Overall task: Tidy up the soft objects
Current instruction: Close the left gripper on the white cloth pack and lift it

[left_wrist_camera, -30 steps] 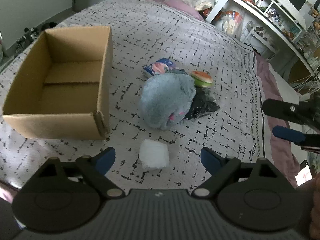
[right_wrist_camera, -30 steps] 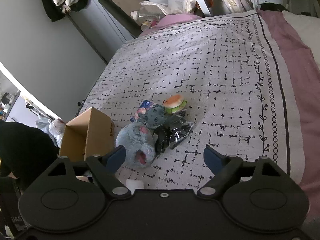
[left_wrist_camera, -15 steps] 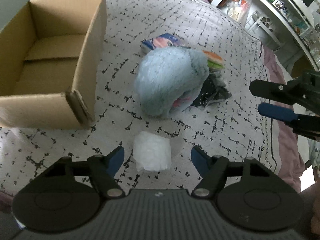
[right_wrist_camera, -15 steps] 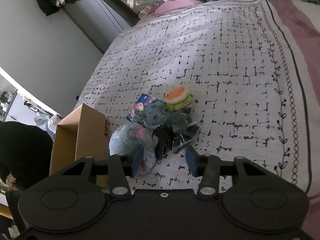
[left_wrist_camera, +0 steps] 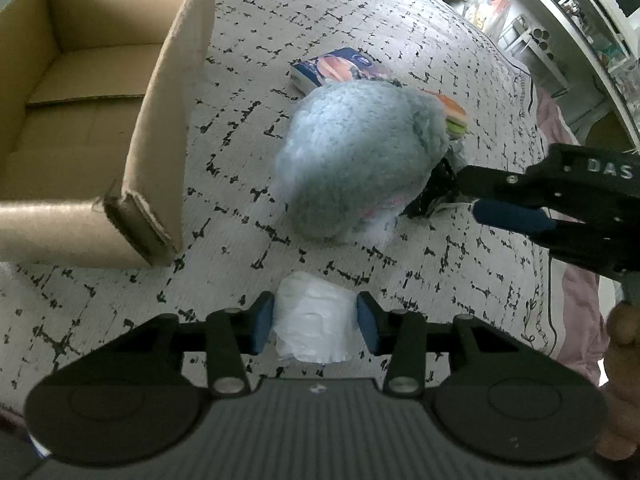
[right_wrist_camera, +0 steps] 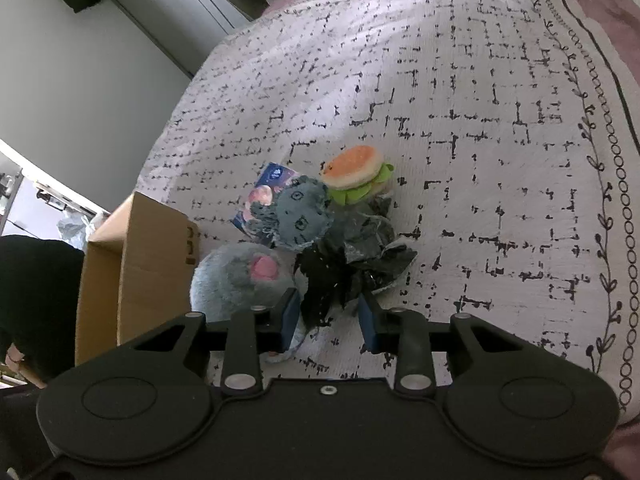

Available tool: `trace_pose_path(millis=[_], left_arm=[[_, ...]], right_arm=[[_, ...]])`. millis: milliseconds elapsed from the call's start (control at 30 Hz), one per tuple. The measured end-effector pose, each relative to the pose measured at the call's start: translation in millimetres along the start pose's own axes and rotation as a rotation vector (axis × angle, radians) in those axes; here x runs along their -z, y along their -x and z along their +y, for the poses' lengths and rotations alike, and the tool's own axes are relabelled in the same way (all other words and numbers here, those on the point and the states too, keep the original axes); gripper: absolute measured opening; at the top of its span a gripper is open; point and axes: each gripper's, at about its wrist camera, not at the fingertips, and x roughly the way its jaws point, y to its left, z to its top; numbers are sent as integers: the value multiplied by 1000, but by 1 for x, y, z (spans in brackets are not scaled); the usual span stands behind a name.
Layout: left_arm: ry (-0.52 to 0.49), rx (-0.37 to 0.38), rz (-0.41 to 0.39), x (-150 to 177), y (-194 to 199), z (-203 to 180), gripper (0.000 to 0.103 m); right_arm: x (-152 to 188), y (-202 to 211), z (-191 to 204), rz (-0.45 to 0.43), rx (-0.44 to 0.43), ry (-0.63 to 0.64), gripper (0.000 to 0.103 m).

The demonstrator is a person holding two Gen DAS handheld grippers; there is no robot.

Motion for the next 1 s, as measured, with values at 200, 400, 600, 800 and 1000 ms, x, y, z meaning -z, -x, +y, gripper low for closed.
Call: trace_pose_path(millis=[200,400,600,800,1000], left_arm=[[-3,9,1,0,-1,1,44],[-4,16,-5,0,0,1,44],[-13,27,-26,2,11,-5,44],[-25,35,-82,1,33,-10,44],[-35,26,-145,0,60,-14,44]], right_arm=[[-2,-12,5,2,12,15,25],[-5,-19,6,-1,30,24,11],[-5,-2,7,-74,37,38,5],[-2,18,13,-118,14,55,5],[4,39,19,-169,4,75,5]])
